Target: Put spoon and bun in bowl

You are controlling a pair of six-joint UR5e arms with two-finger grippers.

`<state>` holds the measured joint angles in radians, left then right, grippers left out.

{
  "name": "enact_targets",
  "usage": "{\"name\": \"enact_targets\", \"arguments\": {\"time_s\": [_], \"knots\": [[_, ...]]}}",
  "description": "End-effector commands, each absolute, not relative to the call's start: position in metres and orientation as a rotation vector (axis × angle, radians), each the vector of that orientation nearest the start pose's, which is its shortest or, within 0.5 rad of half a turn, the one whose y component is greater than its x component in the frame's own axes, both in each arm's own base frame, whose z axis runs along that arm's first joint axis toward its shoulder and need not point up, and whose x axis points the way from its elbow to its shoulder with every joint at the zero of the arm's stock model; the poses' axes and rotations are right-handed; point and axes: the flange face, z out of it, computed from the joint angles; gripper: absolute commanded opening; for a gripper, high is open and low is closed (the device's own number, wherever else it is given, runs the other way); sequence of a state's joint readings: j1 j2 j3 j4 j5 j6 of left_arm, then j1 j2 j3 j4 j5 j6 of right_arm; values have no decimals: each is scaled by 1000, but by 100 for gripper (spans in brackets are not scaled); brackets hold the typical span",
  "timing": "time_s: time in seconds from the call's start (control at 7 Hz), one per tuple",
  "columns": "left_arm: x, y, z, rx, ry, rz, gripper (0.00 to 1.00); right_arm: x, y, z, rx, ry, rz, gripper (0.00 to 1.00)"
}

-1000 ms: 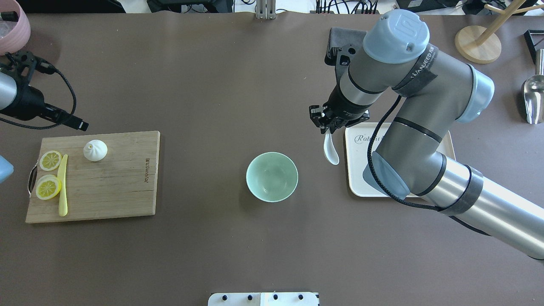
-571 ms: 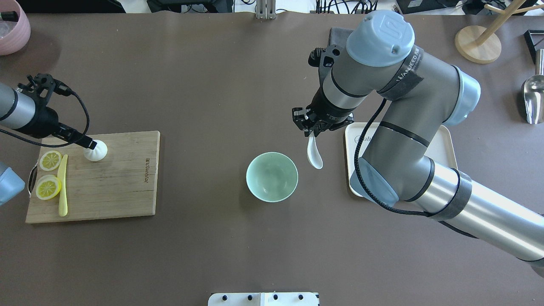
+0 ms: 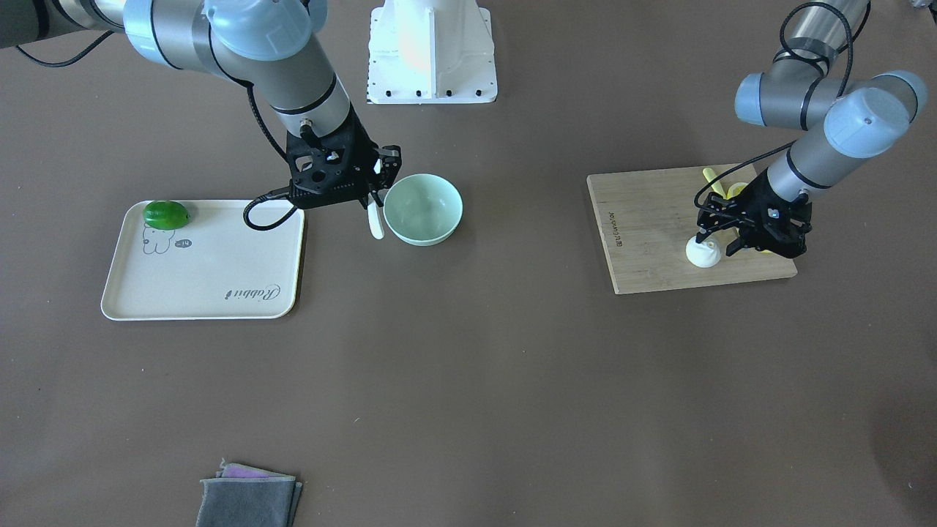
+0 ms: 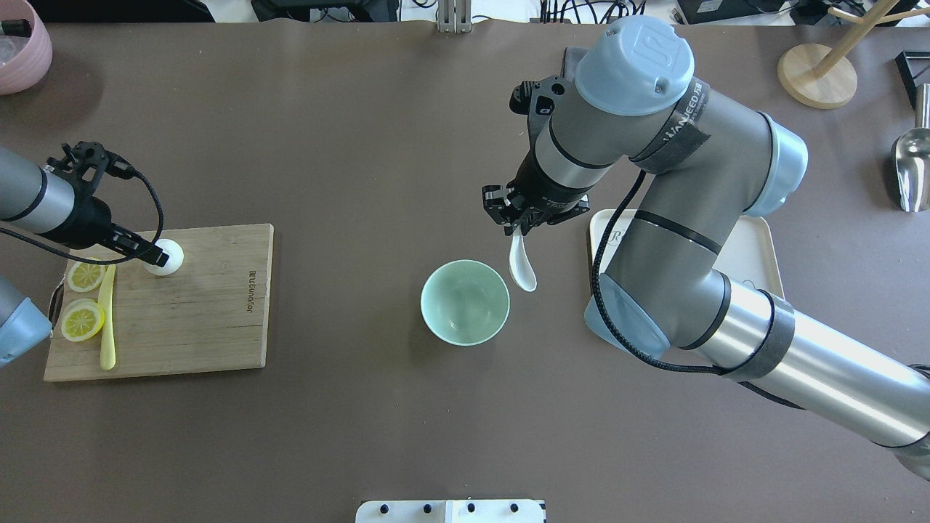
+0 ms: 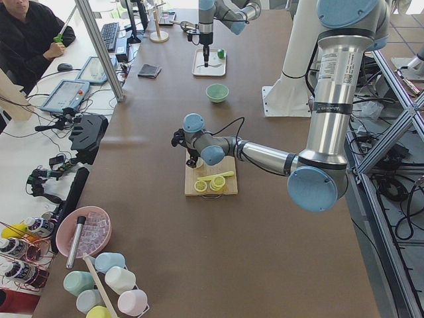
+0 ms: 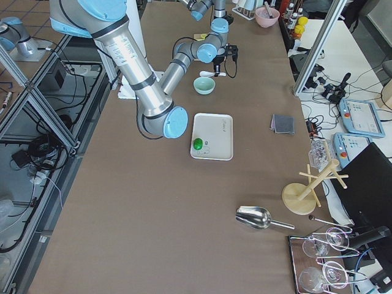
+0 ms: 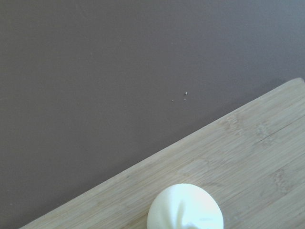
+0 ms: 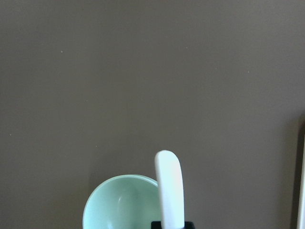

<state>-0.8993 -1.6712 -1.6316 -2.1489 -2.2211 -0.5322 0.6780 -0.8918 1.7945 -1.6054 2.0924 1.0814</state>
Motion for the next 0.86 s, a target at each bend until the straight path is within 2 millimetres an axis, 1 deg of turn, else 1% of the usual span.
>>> {"name": "enact_targets", "arguments": {"time_s": [0.0,0.14,0.29,0.43,0.57,0.71], "knots": [[298,-473,502,239,963,335,0,-448,-466,159,70,-979,-54,0],[295,-469,489,248,987,337,0,-451,-465,153,68,-984,-53,0],[289,-470,475,239,1020,344,0,-458,-462,148,58,-988,-48,0],[257,-490,468,235,1038,295,0,-478,-458,151,54,-966,-47,0],[235,-506,456,224,1068,265,0,-493,-452,154,92,-953,-50,0],[230,-520,442,225,1061,245,0,-519,-458,173,96,-959,-53,0]]}}
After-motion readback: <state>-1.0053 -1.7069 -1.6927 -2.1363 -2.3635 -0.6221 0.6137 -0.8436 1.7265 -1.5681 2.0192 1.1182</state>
